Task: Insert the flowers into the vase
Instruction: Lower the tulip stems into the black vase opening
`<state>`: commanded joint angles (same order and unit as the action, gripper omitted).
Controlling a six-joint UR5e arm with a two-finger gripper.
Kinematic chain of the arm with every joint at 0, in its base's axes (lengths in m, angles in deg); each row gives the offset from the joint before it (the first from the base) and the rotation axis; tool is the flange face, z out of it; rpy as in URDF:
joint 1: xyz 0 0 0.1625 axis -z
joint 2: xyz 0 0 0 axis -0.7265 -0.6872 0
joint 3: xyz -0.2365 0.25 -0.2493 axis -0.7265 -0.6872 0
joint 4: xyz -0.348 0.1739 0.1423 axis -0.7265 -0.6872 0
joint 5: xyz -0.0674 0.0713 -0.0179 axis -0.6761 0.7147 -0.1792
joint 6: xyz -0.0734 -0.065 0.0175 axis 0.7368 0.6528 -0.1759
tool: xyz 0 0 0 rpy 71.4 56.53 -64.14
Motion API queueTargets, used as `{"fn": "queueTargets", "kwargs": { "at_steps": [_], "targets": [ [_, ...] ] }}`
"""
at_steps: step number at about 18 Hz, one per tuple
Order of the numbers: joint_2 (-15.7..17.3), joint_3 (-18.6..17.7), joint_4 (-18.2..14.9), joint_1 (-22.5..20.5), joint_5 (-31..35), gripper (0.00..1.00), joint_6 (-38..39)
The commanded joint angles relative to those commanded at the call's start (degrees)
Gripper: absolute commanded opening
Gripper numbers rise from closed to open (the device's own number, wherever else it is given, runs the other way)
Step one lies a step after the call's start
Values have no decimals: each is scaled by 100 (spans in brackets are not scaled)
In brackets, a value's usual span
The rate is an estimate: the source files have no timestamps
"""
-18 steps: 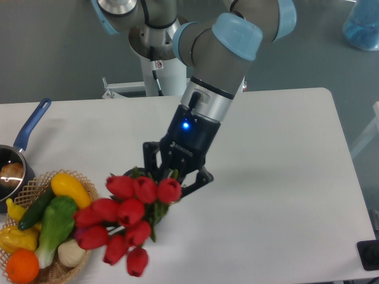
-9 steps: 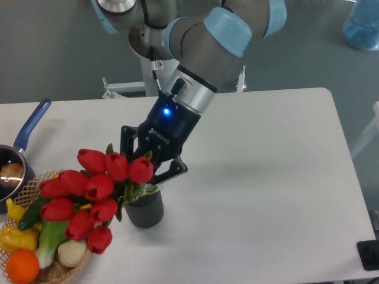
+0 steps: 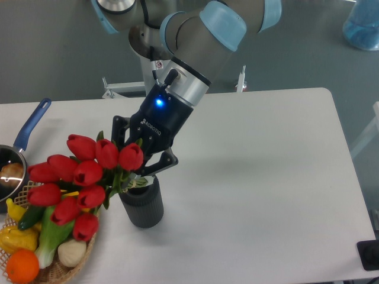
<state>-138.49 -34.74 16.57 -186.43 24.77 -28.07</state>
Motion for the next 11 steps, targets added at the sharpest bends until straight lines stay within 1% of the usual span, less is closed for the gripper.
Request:
{"fn": "queueTargets", "kwargs": {
  "at_steps": [5, 8, 11],
  "targets": [
    [-9, -123, 0, -17, -325, 27, -44],
    [-18, -307, 0, -70, -624, 27, -219],
    [-18, -457, 0, -114, -659, 27, -448]
  ]
}}
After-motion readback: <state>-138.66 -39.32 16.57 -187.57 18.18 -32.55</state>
